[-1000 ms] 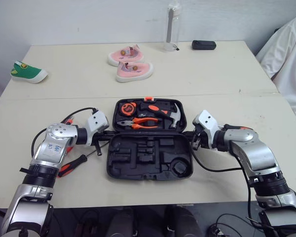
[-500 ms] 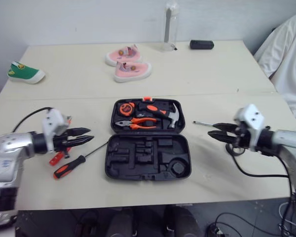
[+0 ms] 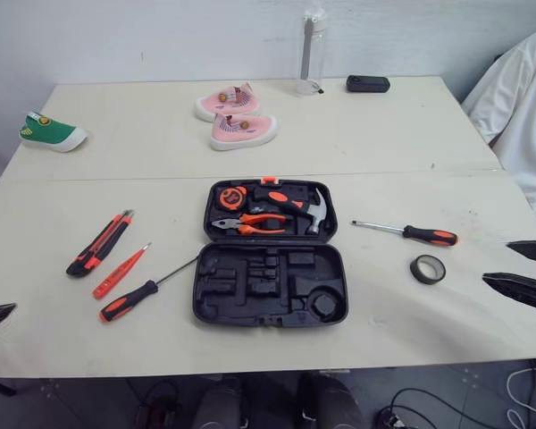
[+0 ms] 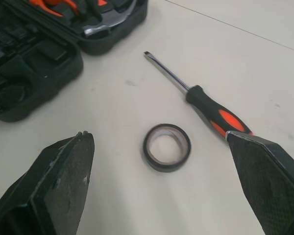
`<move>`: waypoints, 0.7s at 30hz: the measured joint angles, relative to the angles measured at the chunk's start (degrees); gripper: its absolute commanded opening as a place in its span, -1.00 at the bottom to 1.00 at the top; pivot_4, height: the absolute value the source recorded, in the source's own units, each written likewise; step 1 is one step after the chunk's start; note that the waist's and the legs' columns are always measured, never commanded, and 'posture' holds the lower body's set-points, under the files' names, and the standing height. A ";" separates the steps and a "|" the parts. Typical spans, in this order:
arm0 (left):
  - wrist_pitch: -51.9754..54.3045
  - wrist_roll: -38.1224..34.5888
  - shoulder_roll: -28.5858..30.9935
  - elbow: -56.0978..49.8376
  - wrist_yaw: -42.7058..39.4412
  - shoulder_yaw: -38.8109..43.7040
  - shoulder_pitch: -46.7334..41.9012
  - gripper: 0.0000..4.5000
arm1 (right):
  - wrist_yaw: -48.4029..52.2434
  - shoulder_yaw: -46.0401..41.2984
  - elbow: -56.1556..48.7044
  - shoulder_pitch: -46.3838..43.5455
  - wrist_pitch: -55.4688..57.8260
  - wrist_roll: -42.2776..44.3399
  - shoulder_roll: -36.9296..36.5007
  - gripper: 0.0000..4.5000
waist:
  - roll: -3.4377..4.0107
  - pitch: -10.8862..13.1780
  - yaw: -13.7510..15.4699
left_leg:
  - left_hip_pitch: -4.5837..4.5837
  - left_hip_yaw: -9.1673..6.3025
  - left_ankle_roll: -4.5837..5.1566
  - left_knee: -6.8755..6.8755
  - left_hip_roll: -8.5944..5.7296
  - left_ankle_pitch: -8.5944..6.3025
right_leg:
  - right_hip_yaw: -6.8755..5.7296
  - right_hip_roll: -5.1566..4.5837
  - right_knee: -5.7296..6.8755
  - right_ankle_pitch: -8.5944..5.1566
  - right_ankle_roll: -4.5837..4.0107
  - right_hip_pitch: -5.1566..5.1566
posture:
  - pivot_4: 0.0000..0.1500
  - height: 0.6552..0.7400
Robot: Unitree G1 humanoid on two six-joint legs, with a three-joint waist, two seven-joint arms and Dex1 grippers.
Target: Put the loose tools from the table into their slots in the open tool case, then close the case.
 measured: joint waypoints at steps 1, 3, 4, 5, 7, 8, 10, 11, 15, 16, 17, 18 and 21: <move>-1.25 0.51 0.00 -0.25 -0.17 -0.27 0.58 0.99 | -0.21 0.06 -0.05 -0.14 -0.16 0.04 -0.21 1.00 | 0.00 0.00 -0.18 | 0.02 0.04 -0.01 -0.04 0.00 -0.01 | 0.06 0.00 0.00 0.00 0.00 -0.02 | 1.00 0.80; -2.09 0.68 -0.12 -2.98 -0.85 -2.25 1.11 0.99 | -1.38 0.94 -0.77 -1.56 0.02 0.49 -0.23 1.00 | 0.00 0.00 -0.42 | 0.08 0.08 -0.04 -0.08 0.01 -0.01 | 0.14 0.00 0.00 0.00 0.00 -0.02 | 1.00 0.80; -1.92 0.20 -0.36 -5.42 -1.09 -3.83 0.77 0.99 | -2.46 2.60 -2.55 -2.91 0.48 1.13 -0.11 1.00 | 0.00 0.00 -0.49 | 0.09 0.08 -0.07 -0.08 0.03 0.00 | 0.17 0.00 0.03 0.00 0.00 -0.04 | 1.00 0.80; -1.76 -0.41 -0.50 -8.08 -1.25 -5.75 0.12 0.99 | -3.58 4.74 -5.24 -4.38 0.92 2.32 0.21 1.00 | 0.00 0.00 -0.50 | 0.10 0.09 -0.11 -0.08 0.04 0.00 | 0.21 0.00 0.08 0.00 0.00 -0.06 | 1.00 0.80; -2.36 -0.94 -1.12 -13.17 -1.27 -10.45 -1.40 0.99 | -6.65 9.48 -12.08 -8.83 3.01 6.51 1.76 1.00 | 0.09 0.00 -0.57 | 0.12 0.12 -0.18 -0.11 0.05 0.00 | 0.31 0.01 0.14 -0.01 -0.02 -0.12 | 1.00 0.80; -2.70 -1.09 -1.45 -15.43 -1.33 -12.74 -1.69 0.99 | -7.86 11.44 -15.17 -10.76 3.87 8.78 2.30 1.00 | 0.14 0.02 -0.62 | 0.12 0.18 -0.21 -0.15 0.05 -0.01 | 0.36 0.02 0.16 -0.02 -0.03 -0.16 | 1.00 0.80; -2.71 -1.36 -2.07 -19.76 -1.40 -17.79 -2.23 0.99 | -10.98 16.08 -20.60 -16.16 6.73 14.75 2.73 1.00 | 0.17 0.04 -0.79 | 0.10 0.25 -0.22 -0.19 0.09 -0.01 | 0.39 0.14 0.31 -0.02 -0.03 -0.19 | 1.00 0.80; -2.69 -1.45 -2.37 -21.37 -1.38 -20.02 -2.75 0.99 | -12.20 17.81 -22.93 -18.77 7.77 17.59 2.73 1.00 | 0.17 0.05 -0.75 | 0.07 0.26 -0.22 -0.18 0.10 -0.01 | 0.39 0.17 0.31 -0.02 -0.03 -0.21 | 1.00 0.80; -6.01 0.78 -3.00 -20.64 -0.31 -26.47 -5.77 0.99 | -14.38 25.00 -27.03 -29.41 9.40 25.74 2.90 1.00 | 0.15 0.04 -0.61 | 0.09 0.42 -0.12 -0.05 0.10 -0.02 | 0.48 0.22 0.28 -0.01 -0.03 -0.18 | 1.00 0.80; -7.33 1.79 -3.53 -20.03 0.67 -28.50 -7.71 0.99 | -14.64 27.13 -27.35 -32.30 9.39 27.23 3.63 1.00 | 0.11 0.03 -0.58 | 0.09 0.45 -0.10 -0.02 0.10 -0.01 | 0.50 0.22 0.29 -0.01 -0.02 -0.18 | 1.00 0.80; -8.01 2.35 -4.02 -19.46 1.42 -29.94 -9.04 0.99 | -14.96 28.71 -27.36 -34.18 9.39 28.28 4.21 1.00 | 0.03 -0.01 -0.42 | 0.09 0.43 -0.10 -0.01 0.10 -0.01 | 0.50 0.21 0.30 -0.01 -0.02 -0.18 | 1.00 0.80; -8.35 2.60 -4.34 -18.49 2.10 -31.36 -10.09 0.99 | -15.30 30.05 -27.37 -35.72 9.42 29.27 4.60 1.00 | -0.03 -0.03 -0.30 | 0.07 0.41 -0.09 -0.02 0.10 -0.02 | 0.50 0.21 0.29 -0.01 -0.02 -0.18 | 1.00 0.80; -8.43 2.91 -5.25 -17.35 3.25 -33.53 -11.50 0.99 | -16.12 32.59 -27.15 -38.25 9.41 30.52 4.99 1.00 | -0.06 -0.04 -0.37 | 0.06 0.42 -0.05 -0.01 0.10 -0.04 | 0.51 0.20 0.30 -0.01 -0.02 -0.19 | 1.00 0.80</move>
